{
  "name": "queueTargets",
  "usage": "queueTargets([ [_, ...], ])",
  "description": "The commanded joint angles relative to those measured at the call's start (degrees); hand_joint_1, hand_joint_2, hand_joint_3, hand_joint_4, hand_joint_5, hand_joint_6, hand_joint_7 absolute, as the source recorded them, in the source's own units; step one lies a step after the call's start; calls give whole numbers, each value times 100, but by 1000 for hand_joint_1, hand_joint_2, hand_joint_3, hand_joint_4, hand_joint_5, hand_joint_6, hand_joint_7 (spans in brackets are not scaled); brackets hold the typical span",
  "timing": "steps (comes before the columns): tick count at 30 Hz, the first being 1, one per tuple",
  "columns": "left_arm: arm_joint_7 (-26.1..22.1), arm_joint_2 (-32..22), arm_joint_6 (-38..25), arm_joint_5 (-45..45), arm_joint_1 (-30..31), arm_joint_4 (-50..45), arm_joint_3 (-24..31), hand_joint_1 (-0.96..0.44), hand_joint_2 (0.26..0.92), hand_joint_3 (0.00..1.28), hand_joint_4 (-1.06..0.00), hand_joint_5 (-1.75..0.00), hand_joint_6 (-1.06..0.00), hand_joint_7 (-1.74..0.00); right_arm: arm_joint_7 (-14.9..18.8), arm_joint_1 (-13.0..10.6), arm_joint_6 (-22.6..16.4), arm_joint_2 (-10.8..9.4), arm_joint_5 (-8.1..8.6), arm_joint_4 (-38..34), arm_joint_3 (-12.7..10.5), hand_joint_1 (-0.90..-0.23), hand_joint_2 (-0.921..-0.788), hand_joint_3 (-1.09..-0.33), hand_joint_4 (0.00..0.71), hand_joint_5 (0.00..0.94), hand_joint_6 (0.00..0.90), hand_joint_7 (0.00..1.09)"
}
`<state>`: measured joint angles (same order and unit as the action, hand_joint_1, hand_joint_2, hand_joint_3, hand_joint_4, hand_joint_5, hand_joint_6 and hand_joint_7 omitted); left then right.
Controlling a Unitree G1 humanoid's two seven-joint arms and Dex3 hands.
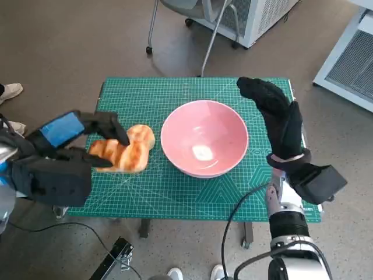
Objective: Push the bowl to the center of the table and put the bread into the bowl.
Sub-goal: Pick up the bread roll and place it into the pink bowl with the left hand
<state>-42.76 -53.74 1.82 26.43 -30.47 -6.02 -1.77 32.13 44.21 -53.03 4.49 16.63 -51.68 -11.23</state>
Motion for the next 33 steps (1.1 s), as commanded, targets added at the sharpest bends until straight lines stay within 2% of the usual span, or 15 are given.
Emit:
queueTargets([
  [1, -29, 69, -61, -69, -454, -46, -77, 3, 920, 68, -704, -1191, -617, -1135, 16, -151, 18, 6, -6, -78, -7, -587, -921, -792, 356, 12, 18, 868],
  [8, -92, 217, -186, 114, -1105, 65, -380, 3, 920, 68, -699, -1190, -621, -1139, 9, -195, 39, 28, 3, -30, -14, -594, -921, -790, 356, 11, 19, 865],
  [18, -1, 854, -285, 542, -2148, 528, -1038, 2, 920, 94, -632, -1245, -624, -1156, 38, -284, 143, 32, 103, 72, -45, -596, -921, -789, 356, 11, 18, 864],
  [26, 574, 1520, 163, 955, -2694, 1483, -1581, 2, 919, 93, -658, -1191, -602, -1205, 15, -327, 148, 22, 131, 79, -54, -598, -921, -786, 358, 12, 16, 861],
  [33, 1371, 2032, 824, 1428, -3077, 2825, -2111, 1, 920, 63, -688, -1104, -637, -1221, -11, -348, 139, 22, 126, 96, -64, -597, -921, -784, 359, 12, 16, 856],
])
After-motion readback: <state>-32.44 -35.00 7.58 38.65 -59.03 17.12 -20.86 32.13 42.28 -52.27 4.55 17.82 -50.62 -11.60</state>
